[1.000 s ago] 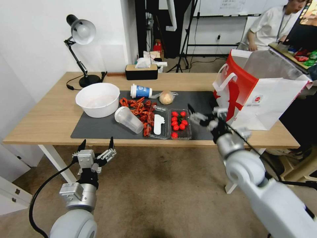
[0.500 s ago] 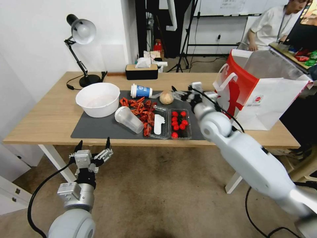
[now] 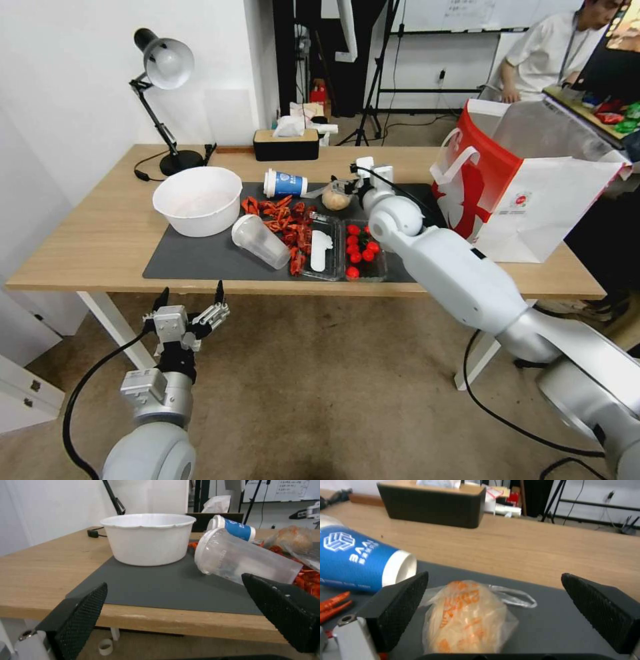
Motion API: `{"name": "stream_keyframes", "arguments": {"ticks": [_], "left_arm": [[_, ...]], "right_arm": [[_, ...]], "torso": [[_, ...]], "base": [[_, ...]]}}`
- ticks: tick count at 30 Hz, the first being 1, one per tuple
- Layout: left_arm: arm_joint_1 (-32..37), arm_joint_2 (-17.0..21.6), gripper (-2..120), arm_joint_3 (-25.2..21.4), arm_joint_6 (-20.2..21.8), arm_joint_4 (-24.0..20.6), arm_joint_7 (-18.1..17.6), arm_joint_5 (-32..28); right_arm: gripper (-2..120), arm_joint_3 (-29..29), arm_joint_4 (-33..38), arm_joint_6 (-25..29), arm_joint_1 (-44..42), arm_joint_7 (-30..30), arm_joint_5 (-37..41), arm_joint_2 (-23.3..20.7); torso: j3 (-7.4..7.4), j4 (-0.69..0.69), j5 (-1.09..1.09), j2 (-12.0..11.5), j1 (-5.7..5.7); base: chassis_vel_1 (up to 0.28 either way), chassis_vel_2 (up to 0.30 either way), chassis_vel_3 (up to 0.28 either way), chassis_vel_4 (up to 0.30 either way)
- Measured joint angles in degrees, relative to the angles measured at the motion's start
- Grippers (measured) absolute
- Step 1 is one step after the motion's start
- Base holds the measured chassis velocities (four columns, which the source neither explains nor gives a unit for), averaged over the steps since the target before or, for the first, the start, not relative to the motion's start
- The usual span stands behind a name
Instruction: Pick up the trash from the table and place it into the takeout bag.
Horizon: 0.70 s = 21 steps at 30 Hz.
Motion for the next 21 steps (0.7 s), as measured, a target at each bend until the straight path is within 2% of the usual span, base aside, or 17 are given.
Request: {"name": "stream_keyframes", "arguments": {"ticks": [12,21], "left_arm": [[0.37,-0.28,100,-0.19,-0.22,-0.26,0.10,0.25],[-0.20,-0.08,100,-0.21,-0.26,0.30,0.06,-0.04]], "right_arm": [[100,-1.04,-6.81,-4.14,1.28,0.18,-1.66,4.51],[100,-1.11,-9.28,-5.81,1.53,1.37,-1.69,6.46]], "torso": [[-0.01,-0.01,0.00,0.00,0.00],[-0.01,0.00,0.00,0.00,-0.01]], "base": [[0.000,0.000,0.000,0.000],[0.000,0.000,0.000,0.000]]}}
